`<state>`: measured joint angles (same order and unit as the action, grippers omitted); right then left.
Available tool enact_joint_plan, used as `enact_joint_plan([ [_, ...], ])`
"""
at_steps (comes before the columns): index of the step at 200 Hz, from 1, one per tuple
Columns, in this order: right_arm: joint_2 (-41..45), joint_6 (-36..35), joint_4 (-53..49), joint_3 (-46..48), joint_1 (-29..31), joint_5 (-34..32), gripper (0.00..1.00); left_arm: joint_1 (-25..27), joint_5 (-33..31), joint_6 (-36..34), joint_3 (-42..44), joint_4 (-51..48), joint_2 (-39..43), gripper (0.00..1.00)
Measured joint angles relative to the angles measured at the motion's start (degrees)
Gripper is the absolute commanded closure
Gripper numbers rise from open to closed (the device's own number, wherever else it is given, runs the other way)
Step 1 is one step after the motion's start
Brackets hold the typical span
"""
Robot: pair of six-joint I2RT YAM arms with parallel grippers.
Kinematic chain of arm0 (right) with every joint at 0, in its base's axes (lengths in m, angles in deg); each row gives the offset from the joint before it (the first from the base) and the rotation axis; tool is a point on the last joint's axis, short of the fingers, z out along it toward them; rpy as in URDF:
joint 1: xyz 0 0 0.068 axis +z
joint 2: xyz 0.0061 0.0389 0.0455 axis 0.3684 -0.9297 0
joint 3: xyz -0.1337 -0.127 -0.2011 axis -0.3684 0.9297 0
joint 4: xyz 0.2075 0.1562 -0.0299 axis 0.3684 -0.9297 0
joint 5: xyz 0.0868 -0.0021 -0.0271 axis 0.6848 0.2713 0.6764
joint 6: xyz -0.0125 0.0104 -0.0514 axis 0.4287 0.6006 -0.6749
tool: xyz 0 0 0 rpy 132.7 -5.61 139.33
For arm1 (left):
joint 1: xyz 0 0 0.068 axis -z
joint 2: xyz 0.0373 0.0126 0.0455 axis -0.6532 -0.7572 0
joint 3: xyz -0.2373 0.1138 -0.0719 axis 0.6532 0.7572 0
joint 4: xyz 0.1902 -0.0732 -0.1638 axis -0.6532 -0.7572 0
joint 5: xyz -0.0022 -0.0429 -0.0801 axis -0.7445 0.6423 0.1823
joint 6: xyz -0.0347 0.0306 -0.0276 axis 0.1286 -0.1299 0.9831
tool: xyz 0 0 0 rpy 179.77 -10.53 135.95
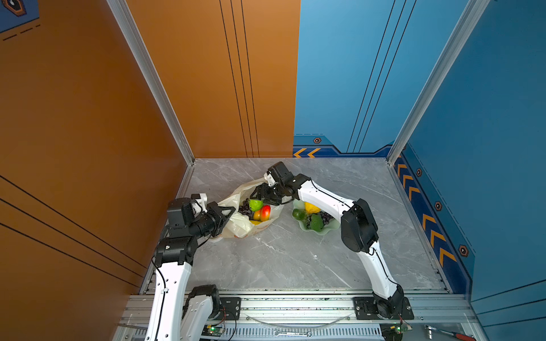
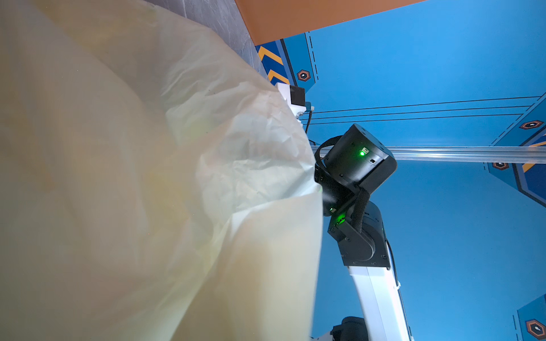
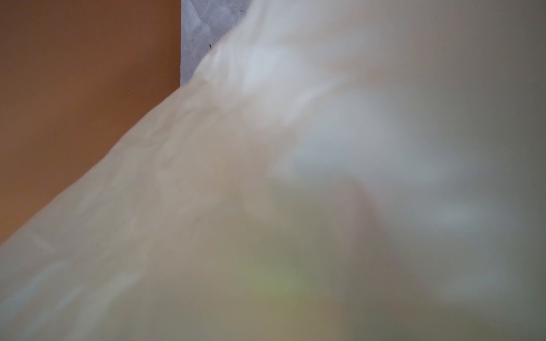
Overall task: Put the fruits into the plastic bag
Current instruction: 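Open the right gripper to release the green fruit inside the bag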
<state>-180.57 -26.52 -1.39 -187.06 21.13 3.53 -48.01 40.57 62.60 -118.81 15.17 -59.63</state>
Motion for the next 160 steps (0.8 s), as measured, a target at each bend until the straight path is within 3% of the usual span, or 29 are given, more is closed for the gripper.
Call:
enact_joint_plan([
  [68,0.0,0.9,1.9,-0.1,0.0,3.0,0.29,0.0,0.0,0.0,0.0,0.0,0.0,1.00],
  [118,-3.2,10.5,17.2,-0.9,1.1,13.7,0.29,0.0,0.0,0.0,0.0,0.0,0.0,1.00],
  [160,-4.6,14.1,21.8,0.0,2.7,16.4,0.29,0.0,0.0,0.0,0.0,0.0,0.1,1.00],
])
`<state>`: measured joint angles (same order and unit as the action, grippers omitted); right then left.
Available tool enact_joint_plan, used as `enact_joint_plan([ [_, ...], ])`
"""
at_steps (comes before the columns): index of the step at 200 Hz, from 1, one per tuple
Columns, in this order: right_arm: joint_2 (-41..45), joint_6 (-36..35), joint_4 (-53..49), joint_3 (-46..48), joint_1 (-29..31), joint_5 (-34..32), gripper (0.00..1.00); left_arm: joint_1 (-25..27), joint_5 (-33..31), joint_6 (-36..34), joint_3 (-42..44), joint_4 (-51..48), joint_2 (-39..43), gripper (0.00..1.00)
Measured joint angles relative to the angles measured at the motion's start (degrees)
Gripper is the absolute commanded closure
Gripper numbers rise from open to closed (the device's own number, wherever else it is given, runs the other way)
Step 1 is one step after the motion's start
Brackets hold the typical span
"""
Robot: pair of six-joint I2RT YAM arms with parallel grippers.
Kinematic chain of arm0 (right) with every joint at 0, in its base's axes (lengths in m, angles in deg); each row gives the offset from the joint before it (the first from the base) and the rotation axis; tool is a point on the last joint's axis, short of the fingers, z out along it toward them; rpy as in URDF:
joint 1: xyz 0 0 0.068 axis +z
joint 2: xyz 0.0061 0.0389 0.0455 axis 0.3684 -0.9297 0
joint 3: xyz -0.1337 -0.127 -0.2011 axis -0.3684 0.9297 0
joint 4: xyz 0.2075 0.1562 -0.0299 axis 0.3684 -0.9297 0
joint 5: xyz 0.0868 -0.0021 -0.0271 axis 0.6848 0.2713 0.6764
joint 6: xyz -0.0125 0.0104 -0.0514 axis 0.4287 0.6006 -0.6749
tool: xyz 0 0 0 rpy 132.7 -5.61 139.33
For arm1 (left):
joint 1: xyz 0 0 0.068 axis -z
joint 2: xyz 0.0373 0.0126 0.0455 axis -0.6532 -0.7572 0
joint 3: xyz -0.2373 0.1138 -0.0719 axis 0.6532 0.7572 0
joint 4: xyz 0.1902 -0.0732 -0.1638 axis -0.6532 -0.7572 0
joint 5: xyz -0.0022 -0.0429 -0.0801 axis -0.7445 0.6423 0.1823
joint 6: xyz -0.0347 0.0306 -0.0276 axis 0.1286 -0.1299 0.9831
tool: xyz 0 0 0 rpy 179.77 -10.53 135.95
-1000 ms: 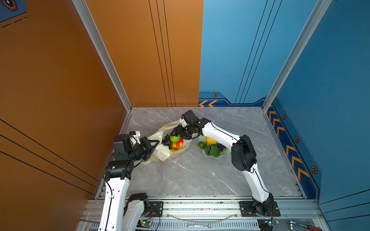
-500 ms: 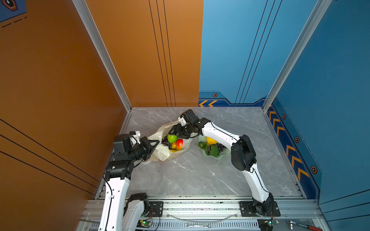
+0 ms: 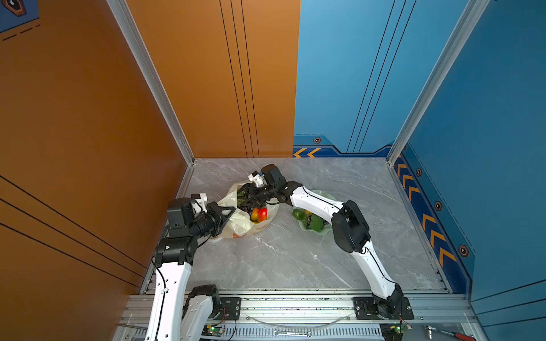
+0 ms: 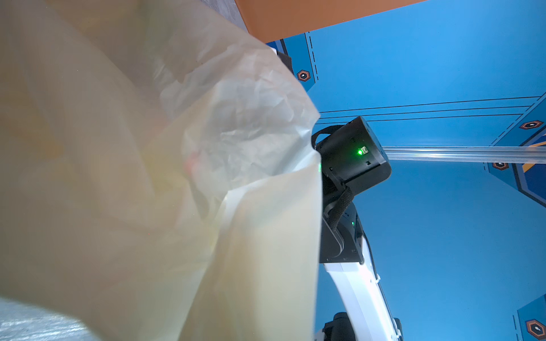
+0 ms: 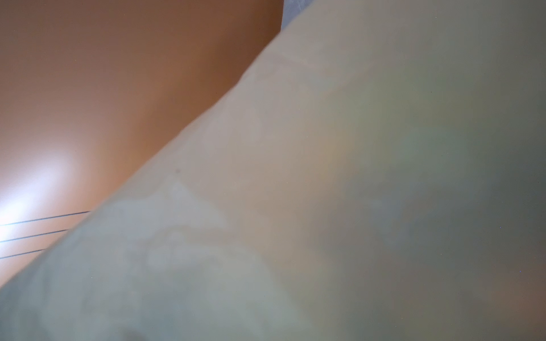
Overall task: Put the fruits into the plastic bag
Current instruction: 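Open the right gripper to release the green fruit inside the bag, then move the right gripper back over the green-orange papaya on the plate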
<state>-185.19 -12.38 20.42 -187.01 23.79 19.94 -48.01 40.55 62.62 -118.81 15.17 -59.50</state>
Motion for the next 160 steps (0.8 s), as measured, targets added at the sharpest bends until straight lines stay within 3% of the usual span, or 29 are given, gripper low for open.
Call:
enact_joint_plan([
  [160,5.1,-1.3,1.1,3.7,-0.9,0.1,0.30,0.0,0.0,0.2,0.7,0.0,1.3,1.00],
])
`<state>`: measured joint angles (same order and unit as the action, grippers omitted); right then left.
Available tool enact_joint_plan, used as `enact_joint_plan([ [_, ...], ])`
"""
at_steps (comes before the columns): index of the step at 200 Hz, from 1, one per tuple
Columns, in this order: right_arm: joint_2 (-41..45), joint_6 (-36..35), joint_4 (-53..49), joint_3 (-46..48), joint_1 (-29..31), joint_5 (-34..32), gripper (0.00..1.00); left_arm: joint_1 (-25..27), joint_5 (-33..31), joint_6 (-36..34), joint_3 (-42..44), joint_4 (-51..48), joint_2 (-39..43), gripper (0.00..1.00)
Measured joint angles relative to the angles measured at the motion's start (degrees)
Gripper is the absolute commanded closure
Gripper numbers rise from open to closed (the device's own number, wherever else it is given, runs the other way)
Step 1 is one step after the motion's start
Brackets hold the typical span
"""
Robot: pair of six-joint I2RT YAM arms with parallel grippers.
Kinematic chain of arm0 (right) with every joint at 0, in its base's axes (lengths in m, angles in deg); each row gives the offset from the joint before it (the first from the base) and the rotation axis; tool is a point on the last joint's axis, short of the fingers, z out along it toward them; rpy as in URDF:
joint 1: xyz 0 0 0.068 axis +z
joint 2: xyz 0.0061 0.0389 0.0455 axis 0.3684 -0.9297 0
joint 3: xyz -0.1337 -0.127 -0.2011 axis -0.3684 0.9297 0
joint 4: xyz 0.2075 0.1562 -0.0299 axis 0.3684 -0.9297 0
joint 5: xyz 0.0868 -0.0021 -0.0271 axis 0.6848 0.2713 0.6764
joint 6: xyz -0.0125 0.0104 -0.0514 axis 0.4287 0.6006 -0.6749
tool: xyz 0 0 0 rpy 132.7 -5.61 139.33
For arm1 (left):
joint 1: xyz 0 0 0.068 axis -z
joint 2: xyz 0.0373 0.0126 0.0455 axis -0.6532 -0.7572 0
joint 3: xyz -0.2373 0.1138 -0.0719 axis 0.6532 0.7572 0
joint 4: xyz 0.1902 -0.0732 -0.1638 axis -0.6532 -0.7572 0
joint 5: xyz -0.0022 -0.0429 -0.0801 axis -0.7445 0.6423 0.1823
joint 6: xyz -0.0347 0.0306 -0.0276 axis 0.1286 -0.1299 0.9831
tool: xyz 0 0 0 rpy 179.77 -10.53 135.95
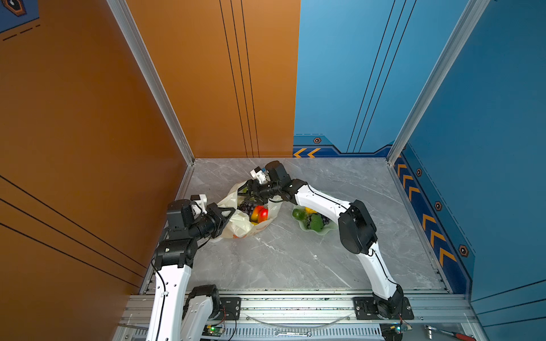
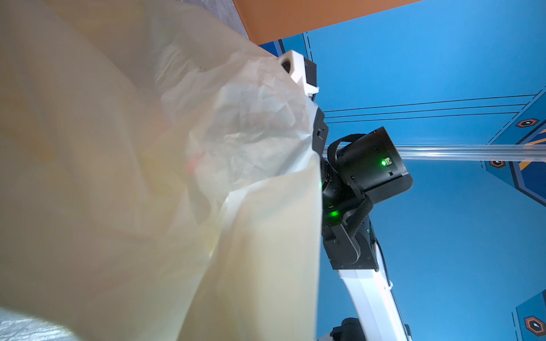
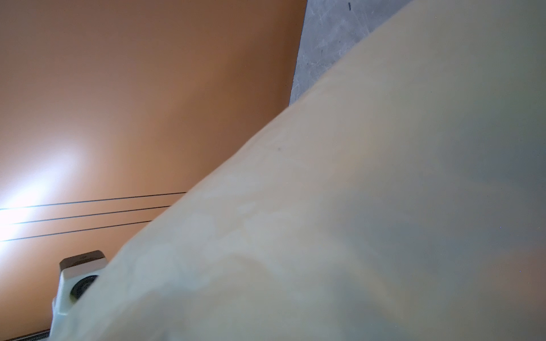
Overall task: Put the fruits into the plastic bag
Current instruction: 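Move the right gripper back over the green-orange papaya on the plate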
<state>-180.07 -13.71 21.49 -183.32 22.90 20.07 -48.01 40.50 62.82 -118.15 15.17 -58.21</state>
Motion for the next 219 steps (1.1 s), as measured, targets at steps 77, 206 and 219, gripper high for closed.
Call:
enact_joint_plan([
  [77,5.6,-5.8,-7.5,0.2,-0.9,-1.0,0.29,0.0,0.0,0.0,0.0,0.0,0.0,1.00],
  [206,24.4,-33.9,-36.9,2.3,-3.4,-18.6,0.00,0.0,-0.2,0.0,0.0,0.0,-0.7,1.00],
  [219,25.4,-36.9,-39.1,3.5,-2.9,-22.6,0.00,0.0,-0.2,0.0,0.0,0.0,-0.8,1.00],
])
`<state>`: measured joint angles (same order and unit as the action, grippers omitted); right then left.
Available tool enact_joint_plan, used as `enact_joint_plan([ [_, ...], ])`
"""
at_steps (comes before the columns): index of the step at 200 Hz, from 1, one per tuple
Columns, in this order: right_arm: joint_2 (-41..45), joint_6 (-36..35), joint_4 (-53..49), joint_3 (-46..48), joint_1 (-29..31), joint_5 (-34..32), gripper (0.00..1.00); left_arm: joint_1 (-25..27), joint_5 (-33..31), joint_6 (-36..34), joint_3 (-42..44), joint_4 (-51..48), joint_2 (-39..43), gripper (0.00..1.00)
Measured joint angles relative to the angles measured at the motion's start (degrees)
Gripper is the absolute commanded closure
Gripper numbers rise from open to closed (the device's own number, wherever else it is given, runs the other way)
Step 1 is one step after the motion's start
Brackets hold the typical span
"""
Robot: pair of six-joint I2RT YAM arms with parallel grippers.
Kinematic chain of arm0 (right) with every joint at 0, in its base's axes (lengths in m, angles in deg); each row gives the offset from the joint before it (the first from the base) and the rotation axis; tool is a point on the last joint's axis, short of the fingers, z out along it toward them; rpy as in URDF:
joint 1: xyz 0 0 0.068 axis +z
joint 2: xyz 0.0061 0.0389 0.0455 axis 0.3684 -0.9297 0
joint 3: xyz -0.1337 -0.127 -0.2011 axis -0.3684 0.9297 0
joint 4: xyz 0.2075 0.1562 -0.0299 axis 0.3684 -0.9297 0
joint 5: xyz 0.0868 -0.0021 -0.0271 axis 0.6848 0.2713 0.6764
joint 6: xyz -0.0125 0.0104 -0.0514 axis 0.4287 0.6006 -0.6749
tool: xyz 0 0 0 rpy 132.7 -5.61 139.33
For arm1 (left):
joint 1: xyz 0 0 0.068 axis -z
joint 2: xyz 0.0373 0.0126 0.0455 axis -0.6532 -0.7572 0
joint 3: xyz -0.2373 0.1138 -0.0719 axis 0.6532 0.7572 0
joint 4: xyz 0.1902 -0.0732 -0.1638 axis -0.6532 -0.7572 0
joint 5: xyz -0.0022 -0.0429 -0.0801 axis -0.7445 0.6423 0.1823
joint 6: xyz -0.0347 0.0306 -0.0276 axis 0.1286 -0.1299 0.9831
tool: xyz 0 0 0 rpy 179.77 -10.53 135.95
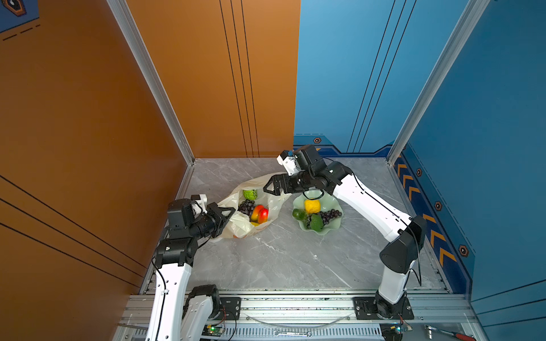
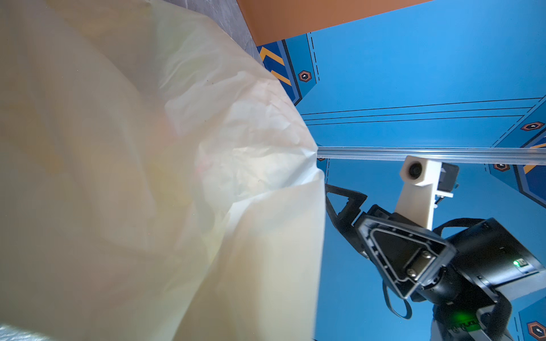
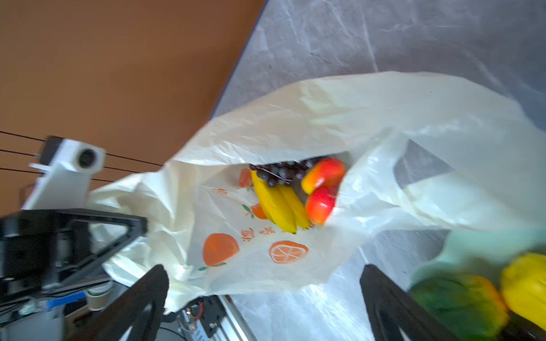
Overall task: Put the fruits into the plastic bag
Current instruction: 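Move the right gripper back over the green-orange papaya on the plate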
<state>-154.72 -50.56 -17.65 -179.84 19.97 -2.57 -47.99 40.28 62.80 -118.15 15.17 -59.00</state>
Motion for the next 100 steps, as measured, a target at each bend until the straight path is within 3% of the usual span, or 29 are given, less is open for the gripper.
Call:
enact_joint_plan([
  [38,4.6,-6.6,-3.8,3.9,1.6,-10.8,0.00,0.0,0.0,0.0,0.0,0.0,-0.8,1.00],
  [100,6.6,-10.2,-7.4,5.5,0.0,-21.2,0.00,0.1,0.0,0.0,0.2,0.5,-1.3,1.00],
])
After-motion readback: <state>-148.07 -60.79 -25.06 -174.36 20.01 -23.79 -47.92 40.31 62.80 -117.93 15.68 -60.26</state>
